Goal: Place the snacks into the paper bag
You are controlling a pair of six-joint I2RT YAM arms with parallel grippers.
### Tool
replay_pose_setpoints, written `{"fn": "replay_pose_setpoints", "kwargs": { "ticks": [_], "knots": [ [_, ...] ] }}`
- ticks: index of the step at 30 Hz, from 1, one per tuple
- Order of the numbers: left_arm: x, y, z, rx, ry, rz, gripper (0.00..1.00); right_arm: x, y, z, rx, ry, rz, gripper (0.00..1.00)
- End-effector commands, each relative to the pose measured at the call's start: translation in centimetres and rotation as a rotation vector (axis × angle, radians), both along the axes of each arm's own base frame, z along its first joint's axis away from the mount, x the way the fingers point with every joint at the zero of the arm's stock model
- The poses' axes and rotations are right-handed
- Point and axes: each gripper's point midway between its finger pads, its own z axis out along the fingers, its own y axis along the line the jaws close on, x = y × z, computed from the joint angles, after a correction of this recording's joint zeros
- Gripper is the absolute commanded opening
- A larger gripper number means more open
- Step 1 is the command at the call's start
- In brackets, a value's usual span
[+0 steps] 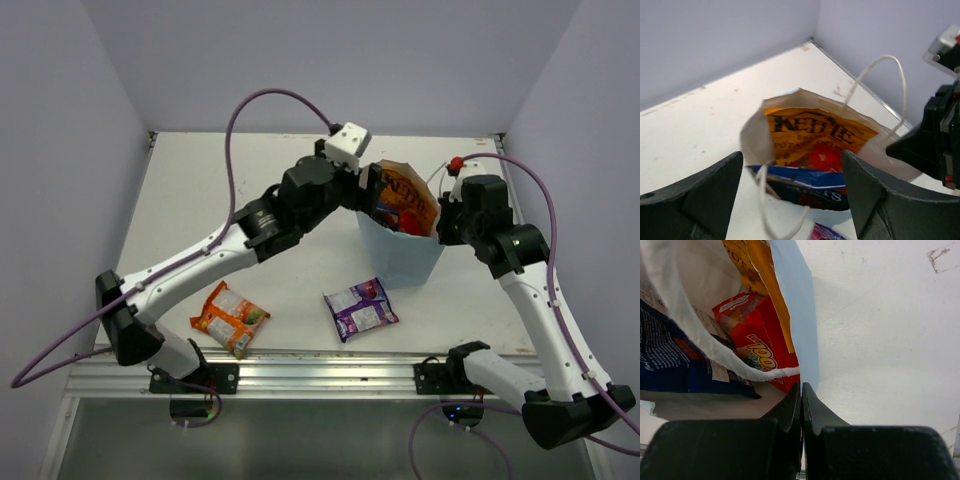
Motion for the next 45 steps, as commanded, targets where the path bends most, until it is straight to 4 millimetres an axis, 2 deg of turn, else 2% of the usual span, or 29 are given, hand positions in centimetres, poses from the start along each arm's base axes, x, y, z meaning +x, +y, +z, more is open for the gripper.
{"fn": "replay_pose_setpoints", "kwargs": {
  "ticks": [1,3,4,6,7,9,10,12,13,15,16,18,19,21,22,25,28,31,32,34,35,37,39,41,42,43,45],
  "knots": [
    [-0.3,10.0,5.6,-0.16,-0.125,0.459,0.84,0.1,0.3,0.8,0.017,-0.026,0.008,0.0],
    [-0.4,13.2,2.6,-0.126,-0.078,0.599,0.85,0.0,0.3,0.8,0.017,-0.026,0.006,0.0],
    [-0.6,14.5,-0.3,-0.055,-0.061,0.637,0.85,0.0,0.3,0.9,0.019,-0.028,0.007,0.0],
    [-1.2,15.0,-5.2,0.071,0.024,0.624,0.85,0.0,0.3,0.9,0.016,-0.029,0.009,0.0],
    [-1.9,13.7,-9.0,0.143,0.1,0.528,0.85,0.1,0.3,1.0,0.016,-0.032,0.01,0.0],
    [-3.0,11.2,-12.5,0.19,0.165,0.344,0.86,0.2,0.4,1.0,0.016,-0.029,0.014,0.0],
    [-5.0,8.8,-15.8,0.221,0.245,0.164,0.85,0.3,0.4,1.1,0.017,-0.031,0.016,0.0],
    [-6.3,6.5,-17.5,0.202,0.291,0.044,0.84,0.3,0.6,1.1,0.023,-0.031,0.021,0.0],
    [-7.3,5.3,-19.4,0.215,0.339,-0.035,0.84,0.3,0.6,1.1,0.024,-0.031,0.02,0.0],
    [-7.5,3.9,-20.3,0.213,0.357,-0.091,0.84,0.2,0.6,1.0,0.026,-0.029,0.022,0.0],
    [-7.7,3.0,-21.8,0.239,0.393,-0.124,0.84,0.1,0.6,1.1,0.026,-0.031,0.02,0.0],
    [-7.8,2.5,-23.3,0.27,0.42,-0.142,0.84,-0.1,0.5,1.1,0.027,-0.032,0.02,0.0],
    [-8.3,1.9,-25.0,0.292,0.46,-0.181,0.84,-0.2,0.5,1.1,0.027,-0.034,0.018,0.0],
    [-8.5,1.3,-26.1,0.303,0.473,-0.213,0.84,-0.5,0.4,1.1,0.027,-0.031,0.016,0.0],
    [-8.9,1.0,-27.6,0.326,0.505,-0.234,0.84,-0.6,0.3,1.2,0.026,-0.034,0.013,0.0],
    [-9.4,0.5,-29.9,0.37,0.563,-0.277,0.87,-0.9,-0.1,1.5,0.014,-0.043,0.006,0.0],
    [-10.0,0.4,-31.0,0.405,0.595,-0.301,0.85,-1.1,-0.4,1.6,0.005,-0.047,-0.003,0.0],
    [-10.5,0.8,-31.8,0.438,0.622,-0.313,0.74,-1.1,-0.4,1.3,0.002,-0.042,-0.002,0.0],
    [-10.8,1.0,-32.0,0.447,0.628,-0.317,0.54,-1.1,-0.3,1.3,0.006,-0.041,-0.002,0.0],
    [-11.2,1.6,-32.4,0.461,0.643,-0.316,0.3,-1.0,-0.3,1.3,0.009,-0.042,-0.002,0.0],
    [-11.3,1.9,-32.6,0.466,0.649,-0.304,0.0,-1.0,-0.2,1.2,0.011,-0.038,0.0,0.0],
    [-10.7,2.9,-32.4,0.485,0.633,-0.249,0.0,-0.9,-0.2,1.2,0.013,-0.038,0.0,0.0],
    [-10.4,3.3,-31.3,0.473,0.609,-0.216,0.0,-0.9,-0.2,1.1,0.012,-0.037,-0.001,0.0],
    [-9.4,4.6,-30.5,0.497,0.582,-0.132,0.0,-0.8,-0.2,1.1,0.011,-0.035,-0.001,0.0],
    [-8.3,5.2,-29.4,0.507,0.544,-0.069,0.0,-0.9,-0.2,1.1,0.012,-0.034,-0.002,0.0],
    [-6.8,7.7,-29.0,0.579,0.521,0.061,0.0,-0.9,-0.2,1.2,0.012,-0.037,-0.003,0.0],
    [-5.0,10.2,-27.4,0.625,0.488,0.196,0.0,-0.9,-0.3,1.3,0.009,-0.041,-0.004,0.0]
  ]
}}
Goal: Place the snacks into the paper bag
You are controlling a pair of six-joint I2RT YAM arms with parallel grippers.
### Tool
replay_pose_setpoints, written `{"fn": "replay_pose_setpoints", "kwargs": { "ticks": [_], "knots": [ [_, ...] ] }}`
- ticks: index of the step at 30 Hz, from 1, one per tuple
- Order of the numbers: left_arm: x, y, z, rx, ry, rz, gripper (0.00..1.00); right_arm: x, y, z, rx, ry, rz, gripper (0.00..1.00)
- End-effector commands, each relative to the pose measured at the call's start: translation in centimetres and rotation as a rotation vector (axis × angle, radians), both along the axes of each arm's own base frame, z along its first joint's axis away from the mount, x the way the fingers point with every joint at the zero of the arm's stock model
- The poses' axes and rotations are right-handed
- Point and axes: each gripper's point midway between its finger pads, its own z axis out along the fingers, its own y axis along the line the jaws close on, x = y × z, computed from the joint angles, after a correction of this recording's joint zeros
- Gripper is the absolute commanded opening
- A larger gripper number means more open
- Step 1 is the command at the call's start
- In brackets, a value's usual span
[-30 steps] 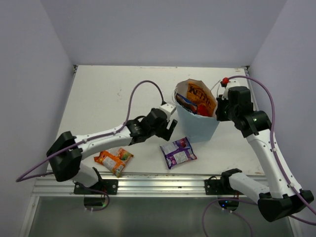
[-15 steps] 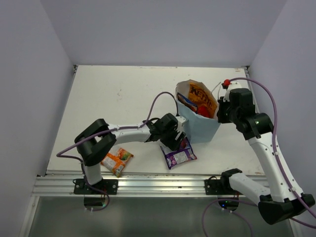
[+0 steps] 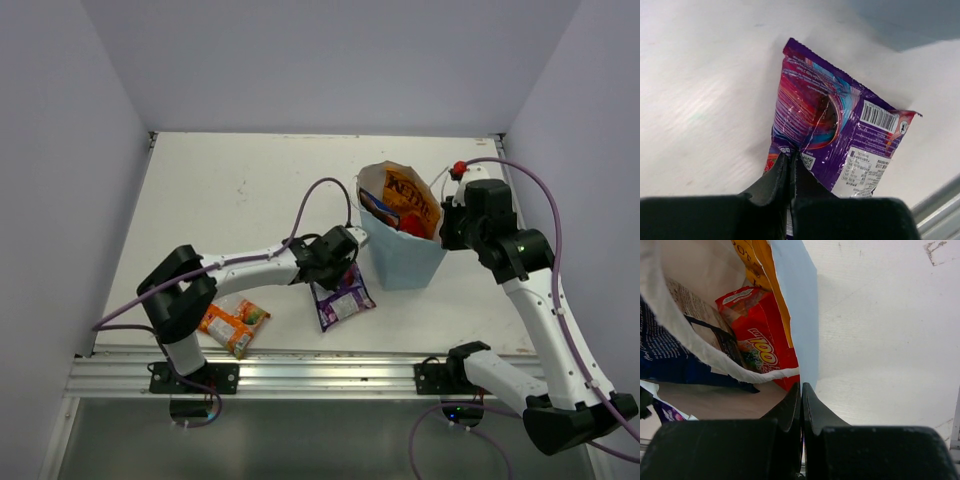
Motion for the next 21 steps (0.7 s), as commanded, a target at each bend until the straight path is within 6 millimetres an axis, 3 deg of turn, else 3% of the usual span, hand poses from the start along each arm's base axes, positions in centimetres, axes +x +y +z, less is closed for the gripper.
{"fn": "replay_pose_setpoints", "kwargs": {
  "ticks": [1,2,6,7,10,11,13,14,15,17,18,20,21],
  "knots": [
    [5.8,7.1,5.6,0.217,-0.222,0.301,0.0,0.2,0.2,1.1,0.014,-0.045,0.002,0.0],
    [7.1,8.6,7.0,0.26,-0.279,0.37,0.0,0.2,0.1,1.1,0.012,-0.046,0.001,0.0],
    [12.0,11.4,14.1,0.288,-0.429,0.564,0.0,0.4,0.4,1.1,0.02,-0.048,0.01,0.0],
    [13.6,11.1,18.0,0.242,-0.49,0.607,0.0,0.4,0.5,1.1,0.023,-0.047,0.011,0.0],
    [16.4,10.8,22.9,0.24,-0.606,0.673,0.0,0.4,0.5,1.2,0.025,-0.052,0.012,0.0],
    [17.5,10.2,27.6,0.149,-0.671,0.718,0.0,0.4,0.5,1.4,0.027,-0.054,0.011,0.0],
    [19.2,9.1,30.6,0.11,-0.735,0.739,0.0,0.3,0.5,1.6,0.027,-0.061,0.013,0.0],
    [19.6,8.5,33.1,0.033,-0.77,0.742,0.0,0.2,0.3,1.6,0.023,-0.06,0.008,0.0],
    [20.2,6.7,35.2,-0.095,-0.802,0.711,0.0,0.1,0.2,1.7,0.021,-0.064,0.008,0.0],
    [19.3,5.6,36.9,-0.192,-0.837,0.62,0.0,0.0,0.1,1.8,0.017,-0.063,0.006,0.0],
    [19.0,3.6,39.2,-0.339,-0.867,0.553,0.0,-0.1,0.1,1.8,0.014,-0.064,0.006,0.0],
    [17.2,2.4,41.1,-0.447,-0.874,0.476,0.0,-0.2,-0.1,1.8,0.011,-0.065,0.001,0.0],
    [16.5,0.9,40.4,-0.483,-0.84,0.398,0.0,-0.2,-0.1,1.8,0.01,-0.067,-0.002,0.0]
  ]
}}
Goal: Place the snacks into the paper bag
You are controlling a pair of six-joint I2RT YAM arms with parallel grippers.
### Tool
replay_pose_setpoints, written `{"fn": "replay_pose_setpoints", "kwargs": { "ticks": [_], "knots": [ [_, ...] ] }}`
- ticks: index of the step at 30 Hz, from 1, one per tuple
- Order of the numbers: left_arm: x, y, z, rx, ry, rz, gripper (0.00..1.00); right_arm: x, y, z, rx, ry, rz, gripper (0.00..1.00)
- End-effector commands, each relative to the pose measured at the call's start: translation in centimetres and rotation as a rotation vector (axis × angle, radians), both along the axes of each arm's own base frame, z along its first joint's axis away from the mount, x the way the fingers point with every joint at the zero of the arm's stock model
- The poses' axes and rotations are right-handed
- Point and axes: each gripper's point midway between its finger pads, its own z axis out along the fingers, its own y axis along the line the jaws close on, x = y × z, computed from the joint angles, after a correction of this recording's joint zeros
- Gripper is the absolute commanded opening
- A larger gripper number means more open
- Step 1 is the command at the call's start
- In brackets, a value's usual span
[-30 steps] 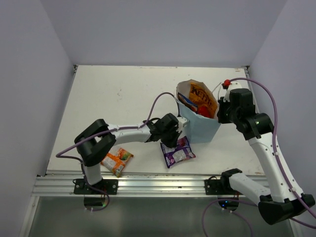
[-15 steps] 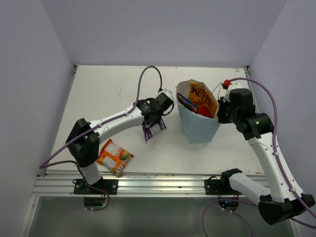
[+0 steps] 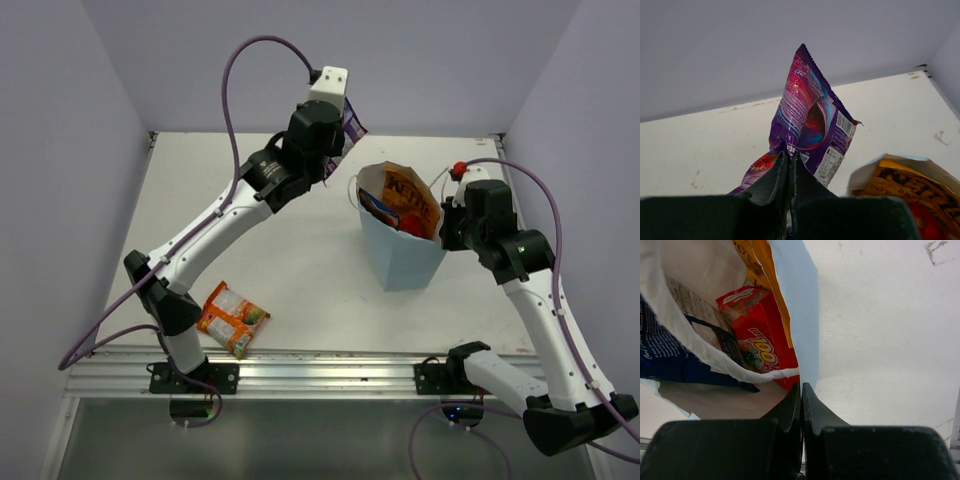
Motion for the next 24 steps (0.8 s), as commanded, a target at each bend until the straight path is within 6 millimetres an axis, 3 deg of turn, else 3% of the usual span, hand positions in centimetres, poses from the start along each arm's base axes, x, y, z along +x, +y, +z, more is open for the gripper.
{"fn": "replay_pose_setpoints", "kwargs": {
  "ticks": [1,2,3,4,6,10,12,16,20,21,24],
  "knots": [
    [-3.1,-4.6,5.8,-0.176,-0.153,-0.287,0.0,-0.1,-0.1,1.8,0.01,-0.066,-0.004,0.0],
    [-4.4,-5.2,6.6,-0.201,-0.164,-0.36,0.0,-0.1,-0.1,1.7,0.009,-0.063,-0.004,0.0],
    [-6.2,-7.4,7.4,-0.246,-0.193,-0.508,0.0,-0.1,-0.1,1.7,0.013,-0.062,-0.003,0.0],
    [-7.2,-8.5,5.3,-0.238,-0.166,-0.576,0.0,-0.1,0.0,1.6,0.015,-0.058,0.0,0.0],
    [-10.1,-10.2,6.5,-0.294,-0.192,-0.721,0.0,0.2,0.2,1.5,0.022,-0.057,-0.001,0.0],
    [-12.6,-12.4,8.8,-0.346,-0.205,-0.871,0.0,0.4,0.4,1.4,0.03,-0.052,0.001,0.0],
    [-13.8,-13.8,8.3,-0.335,-0.192,-0.937,0.0,0.3,0.4,1.3,0.031,-0.051,0.0,0.0],
    [-13.3,-14.1,8.4,-0.308,-0.216,-0.901,0.0,0.2,0.3,1.3,0.029,-0.048,-0.002,0.0],
    [-9.9,-13.1,9.7,-0.253,-0.285,-0.735,0.0,-0.1,0.2,1.2,0.026,-0.046,-0.002,0.0],
    [-9.0,-12.4,10.9,-0.235,-0.327,-0.68,0.0,-0.1,0.2,1.2,0.025,-0.044,0.001,0.0],
    [-7.5,-12.7,11.2,-0.202,-0.371,-0.632,0.0,-0.2,0.3,1.2,0.027,-0.043,0.005,0.0]
  ]
}}
